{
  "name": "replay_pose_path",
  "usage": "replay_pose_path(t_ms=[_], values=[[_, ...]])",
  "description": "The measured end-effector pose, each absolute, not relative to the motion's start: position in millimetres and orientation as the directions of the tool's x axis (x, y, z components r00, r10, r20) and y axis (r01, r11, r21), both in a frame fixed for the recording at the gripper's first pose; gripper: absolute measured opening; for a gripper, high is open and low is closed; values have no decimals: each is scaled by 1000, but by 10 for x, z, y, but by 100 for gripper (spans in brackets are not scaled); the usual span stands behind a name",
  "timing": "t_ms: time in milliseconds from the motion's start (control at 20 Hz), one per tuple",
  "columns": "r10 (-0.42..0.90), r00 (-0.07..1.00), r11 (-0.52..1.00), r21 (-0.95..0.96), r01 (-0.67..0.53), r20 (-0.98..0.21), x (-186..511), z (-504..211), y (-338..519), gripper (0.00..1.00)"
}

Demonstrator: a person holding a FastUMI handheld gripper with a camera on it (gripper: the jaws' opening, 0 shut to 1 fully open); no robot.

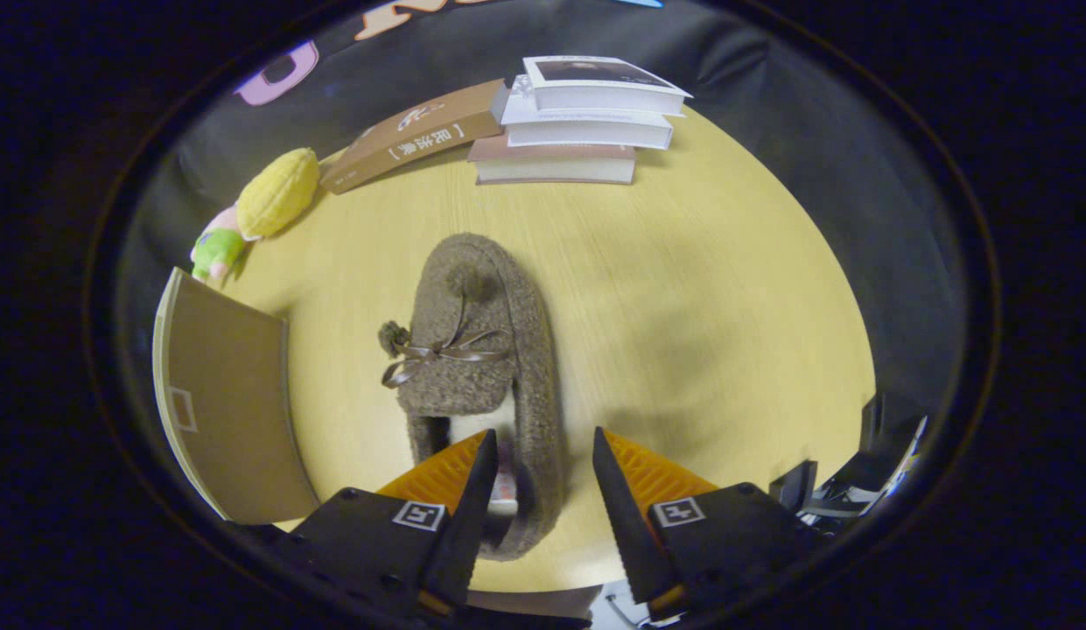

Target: Open the storage box then place both shoes into the box .Put the left shoe in first, then the right shoe, with the right side of both shoes facing outward in a uniform manner.

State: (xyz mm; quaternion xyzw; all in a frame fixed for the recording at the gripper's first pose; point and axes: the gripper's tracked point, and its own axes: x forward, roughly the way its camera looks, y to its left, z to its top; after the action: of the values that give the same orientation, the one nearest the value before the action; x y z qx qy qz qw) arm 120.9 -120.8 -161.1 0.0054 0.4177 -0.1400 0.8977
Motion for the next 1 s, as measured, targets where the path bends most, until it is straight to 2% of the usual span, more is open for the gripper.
replay_pose_path(t_ms=[250,400,500,700,1000], values=[[-235,592,967,-123,224,-771,1209,-1732,-1191,37],[-254,562,958,-125,258,-787,1175,-1736,-1163,17],[-221,560,952,-52,302,-798,1143,-1749,-1093,5],[-149,599,915,120,386,-787,1165,-1726,-1029,4],[-89,658,903,218,370,-748,1132,-1676,-877,4]])
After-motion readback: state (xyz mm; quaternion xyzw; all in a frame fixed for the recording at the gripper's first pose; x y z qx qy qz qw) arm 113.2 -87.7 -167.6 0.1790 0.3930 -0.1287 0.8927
